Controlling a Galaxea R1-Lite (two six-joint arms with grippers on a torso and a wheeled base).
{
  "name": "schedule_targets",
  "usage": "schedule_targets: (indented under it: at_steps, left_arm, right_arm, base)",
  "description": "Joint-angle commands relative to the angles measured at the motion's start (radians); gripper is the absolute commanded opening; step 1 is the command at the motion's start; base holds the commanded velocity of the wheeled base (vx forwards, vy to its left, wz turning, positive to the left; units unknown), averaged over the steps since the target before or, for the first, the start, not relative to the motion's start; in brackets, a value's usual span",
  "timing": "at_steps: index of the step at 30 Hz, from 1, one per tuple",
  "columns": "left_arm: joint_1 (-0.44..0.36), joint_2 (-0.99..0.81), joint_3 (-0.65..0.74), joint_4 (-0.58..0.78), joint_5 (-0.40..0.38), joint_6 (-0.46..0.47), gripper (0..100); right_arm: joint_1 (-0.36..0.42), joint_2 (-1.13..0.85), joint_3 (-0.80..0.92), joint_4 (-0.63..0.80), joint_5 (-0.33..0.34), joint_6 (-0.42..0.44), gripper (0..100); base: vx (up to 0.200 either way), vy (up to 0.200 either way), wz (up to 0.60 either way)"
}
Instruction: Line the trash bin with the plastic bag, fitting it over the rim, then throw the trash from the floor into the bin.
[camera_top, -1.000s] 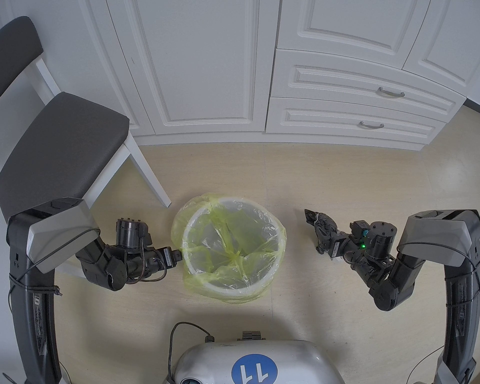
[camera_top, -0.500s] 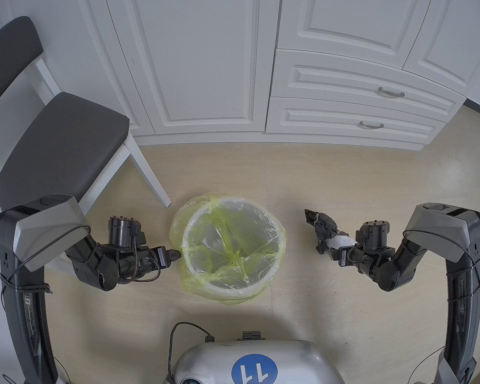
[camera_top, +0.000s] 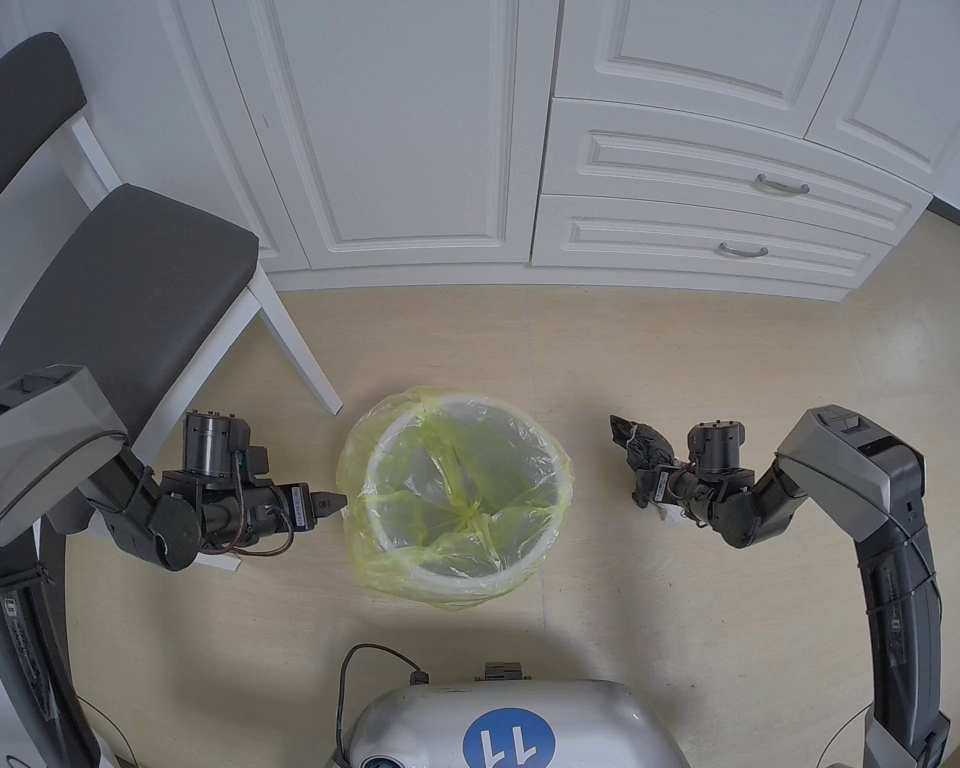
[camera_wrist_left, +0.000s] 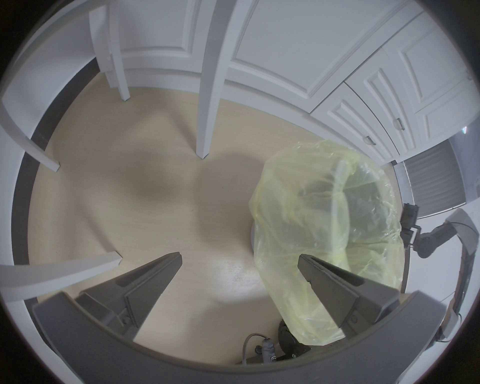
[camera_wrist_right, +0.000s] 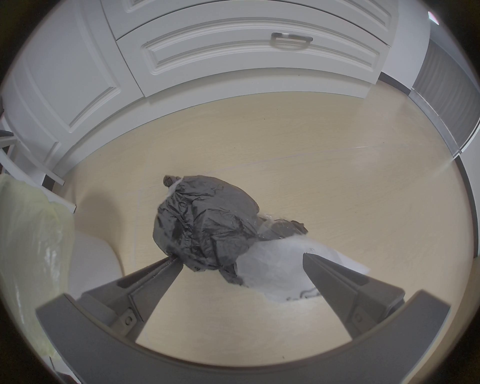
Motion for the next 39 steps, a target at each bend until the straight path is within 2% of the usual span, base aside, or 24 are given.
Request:
schedule_targets:
  at_steps: [1, 11, 13, 16, 20, 21, 27, 29, 33, 35, 38, 39]
  left_arm:
    - [0.000, -0.098, 0.015, 0.007, 0.005, 0.022, 100]
    - [-0.002, -0.141, 0.027, 0.005, 0.008, 0.022, 100]
    - [-0.002, -0.141, 0.025, 0.005, 0.008, 0.022, 100]
    - [-0.002, -0.143, 0.025, 0.005, 0.008, 0.022, 100]
    - [0.000, -0.152, 0.028, 0.004, 0.008, 0.022, 100]
    - [0.000, -0.154, 0.028, 0.004, 0.008, 0.022, 100]
    - [0.002, -0.157, 0.030, -0.004, 0.011, 0.022, 100]
    - [0.005, -0.172, 0.030, -0.002, 0.009, 0.022, 100]
    - [0.012, -0.186, 0.030, -0.001, 0.011, 0.022, 100]
    - [0.015, -0.197, 0.031, 0.001, 0.012, 0.022, 100]
    - [0.028, -0.220, 0.035, 0.001, 0.043, 0.025, 100]
    - [0.028, -0.220, 0.035, 0.001, 0.043, 0.025, 100]
  right_arm:
    - [-0.014, 0.154, -0.153, 0.006, 0.002, 0.001, 100]
    - [-0.049, 0.213, -0.269, 0.040, -0.004, 0.017, 100]
    - [-0.049, 0.213, -0.287, 0.101, -0.006, 0.069, 100]
    - [-0.049, 0.211, -0.307, 0.163, -0.006, 0.087, 100]
    - [-0.049, 0.213, -0.315, 0.175, -0.006, 0.106, 100]
    - [-0.049, 0.213, -0.315, 0.175, -0.006, 0.107, 0]
    - [-0.049, 0.213, -0.315, 0.173, -0.007, 0.121, 0]
    - [-0.046, 0.213, -0.316, 0.178, -0.027, 0.113, 0]
    - [-0.043, 0.205, -0.296, 0.163, -0.119, 0.047, 0]
    - [-0.045, 0.176, -0.233, 0.149, -0.127, 0.007, 0]
    - [-0.031, 0.065, -0.068, 0.028, -0.121, -0.054, 0]
    - [-0.031, 0.065, -0.068, 0.028, -0.121, -0.054, 0]
  base:
    - [0.000, 0.000, 0.00]
    - [0.000, 0.000, 0.00]
    - [0.000, 0.000, 0.00]
    - [0.000, 0.000, 0.00]
    - [0.000, 0.000, 0.00]
    - [0.000, 0.000, 0.00]
    - [0.000, 0.000, 0.00]
    - [0.000, 0.000, 0.00]
    - [0.000, 0.000, 0.00]
    - [0.000, 0.000, 0.00]
    - [0.000, 0.000, 0.00]
    - [0.000, 0.000, 0.00]
